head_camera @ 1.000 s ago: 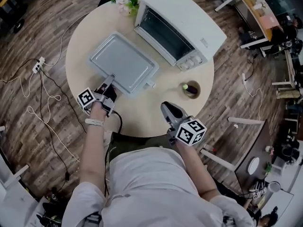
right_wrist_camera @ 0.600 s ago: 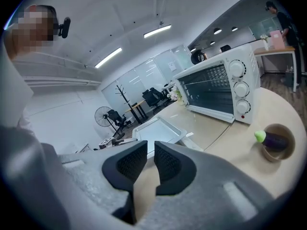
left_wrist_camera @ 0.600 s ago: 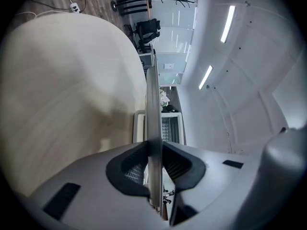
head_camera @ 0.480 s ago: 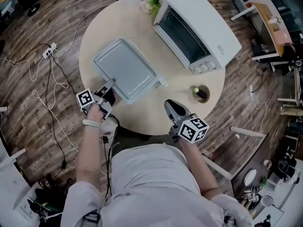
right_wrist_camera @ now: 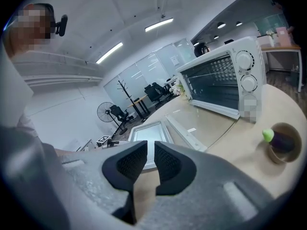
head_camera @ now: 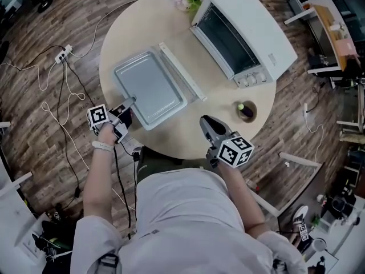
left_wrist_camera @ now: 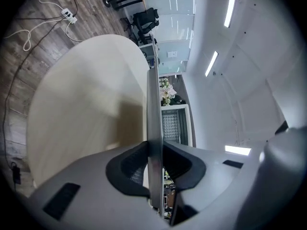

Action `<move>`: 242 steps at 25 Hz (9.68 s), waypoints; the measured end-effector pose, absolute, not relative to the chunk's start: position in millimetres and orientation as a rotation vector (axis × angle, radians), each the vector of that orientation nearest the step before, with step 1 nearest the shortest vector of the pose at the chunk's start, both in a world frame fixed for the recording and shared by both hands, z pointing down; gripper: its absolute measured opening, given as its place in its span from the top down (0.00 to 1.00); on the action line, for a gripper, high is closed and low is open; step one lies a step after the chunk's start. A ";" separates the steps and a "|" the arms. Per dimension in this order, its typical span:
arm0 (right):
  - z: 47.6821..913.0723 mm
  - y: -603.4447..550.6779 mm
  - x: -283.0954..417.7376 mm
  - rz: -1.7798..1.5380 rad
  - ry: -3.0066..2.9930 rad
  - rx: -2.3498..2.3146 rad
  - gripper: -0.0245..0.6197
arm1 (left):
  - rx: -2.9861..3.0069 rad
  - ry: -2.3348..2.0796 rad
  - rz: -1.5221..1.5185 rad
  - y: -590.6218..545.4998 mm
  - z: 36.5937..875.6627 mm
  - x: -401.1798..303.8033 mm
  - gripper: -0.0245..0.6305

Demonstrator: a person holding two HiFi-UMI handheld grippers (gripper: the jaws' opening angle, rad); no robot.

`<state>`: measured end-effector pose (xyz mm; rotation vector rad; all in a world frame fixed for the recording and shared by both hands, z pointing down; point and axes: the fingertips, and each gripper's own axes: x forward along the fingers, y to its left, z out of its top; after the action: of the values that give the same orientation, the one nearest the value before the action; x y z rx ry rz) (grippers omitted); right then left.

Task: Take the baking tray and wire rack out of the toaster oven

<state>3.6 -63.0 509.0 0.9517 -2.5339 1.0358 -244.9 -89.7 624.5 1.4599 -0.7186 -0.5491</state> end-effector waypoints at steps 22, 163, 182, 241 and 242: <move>511.2 -59.1 20.3 1.082 -2.487 0.981 0.89 | 1.471 -1.020 -0.090 -84.8 671.3 -280.7 0.65; 514.1 -42.7 185.6 1.196 -2.206 1.646 0.89 | 1.509 -0.360 -0.849 -381.7 508.5 59.6 0.94; 515.8 -23.2 143.0 1.211 -2.275 1.611 0.89 | 1.500 -0.309 -0.784 -331.0 516.3 18.3 0.95; 527.0 131.7 192.6 1.298 -2.510 1.147 0.89 | 1.462 -0.649 -0.798 24.0 541.7 -7.3 0.96; 528.8 135.8 195.8 1.301 -2.507 1.145 0.89 | 1.458 -0.651 -0.793 28.7 545.0 -3.7 0.96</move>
<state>195.8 135.8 528.8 1.1451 -2.5065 1.3011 -3.7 28.7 545.0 1.4577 -0.6512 -0.7927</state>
